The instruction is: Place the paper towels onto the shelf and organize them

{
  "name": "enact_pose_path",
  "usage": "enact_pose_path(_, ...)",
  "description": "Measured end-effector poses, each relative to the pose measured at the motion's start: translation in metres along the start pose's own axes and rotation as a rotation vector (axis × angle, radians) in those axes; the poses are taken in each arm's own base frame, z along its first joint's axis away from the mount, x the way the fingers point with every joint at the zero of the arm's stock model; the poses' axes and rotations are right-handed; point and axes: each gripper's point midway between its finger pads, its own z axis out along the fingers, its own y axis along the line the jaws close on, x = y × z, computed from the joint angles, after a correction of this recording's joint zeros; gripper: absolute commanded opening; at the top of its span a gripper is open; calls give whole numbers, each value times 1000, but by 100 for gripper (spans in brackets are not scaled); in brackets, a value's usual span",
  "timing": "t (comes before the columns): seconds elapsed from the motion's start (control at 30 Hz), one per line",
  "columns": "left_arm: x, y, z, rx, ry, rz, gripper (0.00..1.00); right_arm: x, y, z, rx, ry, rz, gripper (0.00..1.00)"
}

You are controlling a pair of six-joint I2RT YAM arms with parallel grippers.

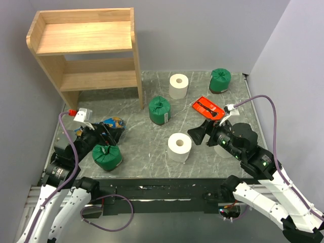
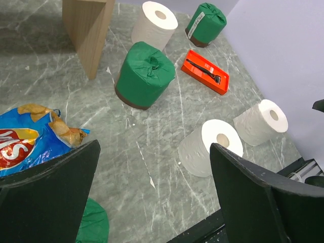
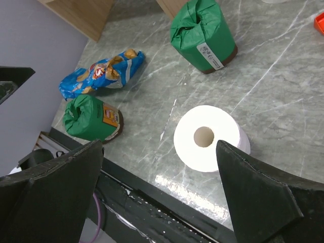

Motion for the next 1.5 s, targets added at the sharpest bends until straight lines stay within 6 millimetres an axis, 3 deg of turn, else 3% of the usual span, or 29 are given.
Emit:
enact_pose_path(0.3, 1, 5, 0, -30, 0, -6, 96, 2, -4, 5, 25, 14, -3, 100)
enact_pose_path(0.53, 2, 26, 6, -145, -4, -47, 96, 5, -7, 8, 41, 22, 14, 100)
enact_pose_path(0.7, 10, 57, 3, -386, 54, -214, 97, 7, -8, 8, 46, 25, 19, 99)
enact_pose_path(0.77, 5, 61, 0, -478, 70, -309, 99, 9, -9, 8, 44, 25, 18, 99)
enact_pose_path(0.87, 0, 66, -6, -579, 60, -427, 94, 18, -14, 9, 50, 46, 13, 99)
enact_pose_path(0.97, 16, 77, -17, -700, 84, -543, 78, 22, -14, 8, 44, 58, 13, 99)
enact_pose_path(1.1, 50, 96, -33, -907, 181, -626, 67, 23, -13, 8, 38, 65, 13, 99)
enact_pose_path(1.3, 85, 119, -56, -1175, 300, -640, 68, 26, -9, 8, 16, 81, 14, 99)
enact_pose_path(1.5, 84, 124, -68, -1236, 260, -657, 75, 27, -7, 8, 5, 90, 14, 99)
